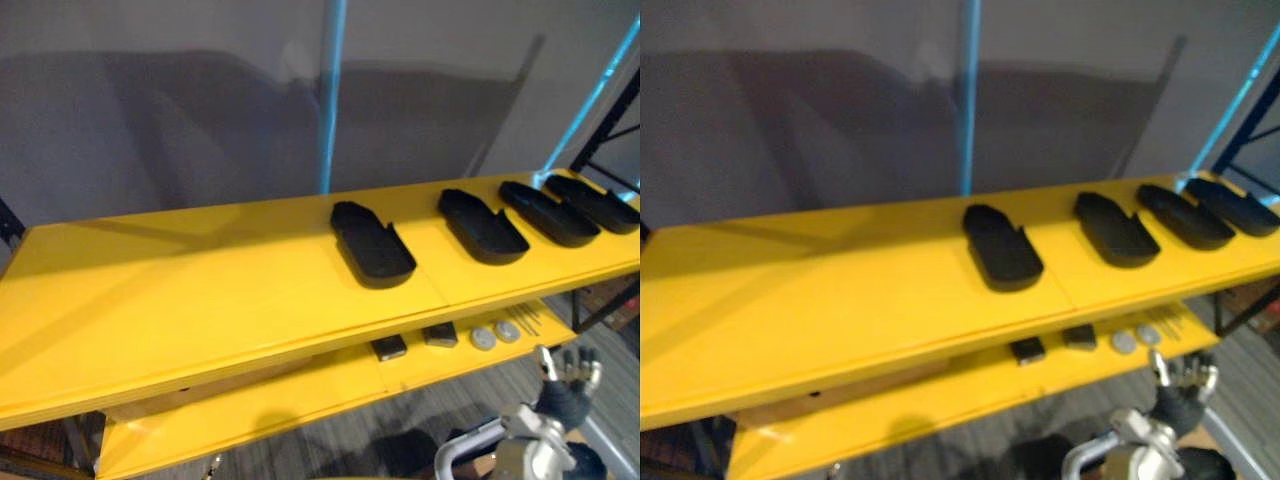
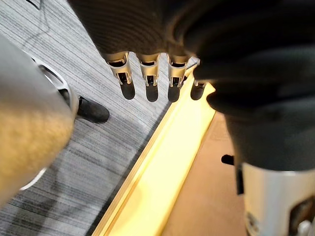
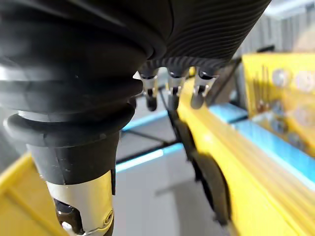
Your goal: Walk over and take plastic housings, then place them on the shelf
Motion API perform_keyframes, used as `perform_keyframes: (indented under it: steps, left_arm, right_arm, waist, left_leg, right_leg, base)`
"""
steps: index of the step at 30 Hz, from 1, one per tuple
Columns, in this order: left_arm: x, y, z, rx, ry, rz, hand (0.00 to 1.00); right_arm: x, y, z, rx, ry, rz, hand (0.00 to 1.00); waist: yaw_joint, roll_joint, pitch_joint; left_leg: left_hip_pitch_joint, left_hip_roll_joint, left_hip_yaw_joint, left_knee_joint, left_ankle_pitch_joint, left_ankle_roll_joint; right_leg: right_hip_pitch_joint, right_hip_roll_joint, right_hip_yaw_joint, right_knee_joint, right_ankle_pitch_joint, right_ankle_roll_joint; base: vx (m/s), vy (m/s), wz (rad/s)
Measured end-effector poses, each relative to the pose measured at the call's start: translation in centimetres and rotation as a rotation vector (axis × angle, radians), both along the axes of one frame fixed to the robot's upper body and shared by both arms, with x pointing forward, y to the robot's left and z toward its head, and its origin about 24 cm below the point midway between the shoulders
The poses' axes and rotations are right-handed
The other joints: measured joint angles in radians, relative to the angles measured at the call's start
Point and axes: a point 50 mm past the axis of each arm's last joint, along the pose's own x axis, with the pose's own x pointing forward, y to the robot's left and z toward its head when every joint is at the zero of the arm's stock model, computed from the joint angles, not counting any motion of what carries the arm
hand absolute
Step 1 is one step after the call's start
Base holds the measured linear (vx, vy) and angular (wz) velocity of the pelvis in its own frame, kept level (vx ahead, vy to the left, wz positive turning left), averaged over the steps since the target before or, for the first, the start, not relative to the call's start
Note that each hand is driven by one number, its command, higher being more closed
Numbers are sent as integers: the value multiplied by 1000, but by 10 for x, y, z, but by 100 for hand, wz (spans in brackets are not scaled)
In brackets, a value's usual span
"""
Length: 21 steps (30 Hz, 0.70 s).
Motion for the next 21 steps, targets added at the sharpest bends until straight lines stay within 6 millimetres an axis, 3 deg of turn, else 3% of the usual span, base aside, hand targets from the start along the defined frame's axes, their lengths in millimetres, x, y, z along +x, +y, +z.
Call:
perform_keyframes:
  steps: [4, 8, 10, 16, 21]
  left_arm:
    - [-2, 1, 0, -1, 10, -10, 0]
    - [2, 9, 1, 17, 17, -71, 0]
    - [2, 13, 1, 20, 25, -76, 0]
    - [4, 14, 1, 22, 36, -117, 0]
    - [1, 14, 0, 23, 38, -117, 0]
  right_arm:
    - [10, 16, 5, -57, -3, 125, 100]
    - [32, 48, 13, -75, -67, 398, 100]
    - [40, 55, 18, -83, -100, 451, 100]
    - [62, 55, 26, -131, -105, 538, 100]
    - [69, 49, 14, -173, 25, 531, 100]
  waist:
    - [10, -7, 4]
    - [15, -16, 5]
    - [18, -16, 5]
    - [35, 9, 22]
    - [39, 41, 38]
  left_leg:
    - [-1, -10, -11, 0, 1, 2]
    - [-18, -19, -41, 0, -1, 0]
    - [-21, -25, -55, 0, -1, 0]
    - [-32, -36, -72, 0, -1, 0]
    - [-34, -36, -88, 0, 0, 1]
  right_leg:
    - [12, -3, -19, -2, -5, 4]
    - [16, -10, -46, -2, -18, 8]
    - [18, -14, -56, -2, -22, 10]
    - [20, -24, -75, -2, -24, 10]
    - [28, -24, -92, -1, -28, 8]
  base:
    - [53, 26, 13]
    - [68, 13, 20]
    - [90, 15, 17]
    - [32, 14, 10]
    - [-15, -6, 9]
